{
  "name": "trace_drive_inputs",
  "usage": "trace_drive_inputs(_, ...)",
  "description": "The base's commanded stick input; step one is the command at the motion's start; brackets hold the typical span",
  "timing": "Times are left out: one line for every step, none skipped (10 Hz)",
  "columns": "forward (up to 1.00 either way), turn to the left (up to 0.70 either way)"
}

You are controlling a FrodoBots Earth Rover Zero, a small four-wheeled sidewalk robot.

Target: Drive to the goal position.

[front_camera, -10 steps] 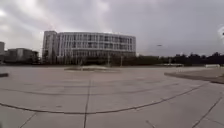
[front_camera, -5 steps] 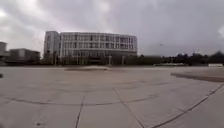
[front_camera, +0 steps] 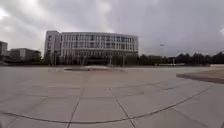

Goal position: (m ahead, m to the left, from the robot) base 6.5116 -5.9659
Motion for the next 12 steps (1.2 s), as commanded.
trace_drive_inputs(1.0,0.0)
trace_drive_inputs(1.0,0.0)
trace_drive_inputs(1.0,0.0)
trace_drive_inputs(1.0,-0.04)
trace_drive_inputs(1.0,-0.22)
trace_drive_inputs(1.0,-0.27)
trace_drive_inputs(1.0,-0.27)
trace_drive_inputs(1.0,-0.27)
trace_drive_inputs(1.0,-0.27)
trace_drive_inputs(1.0,-0.27)
trace_drive_inputs(1.0,-0.27)
trace_drive_inputs(1.0,-0.27)
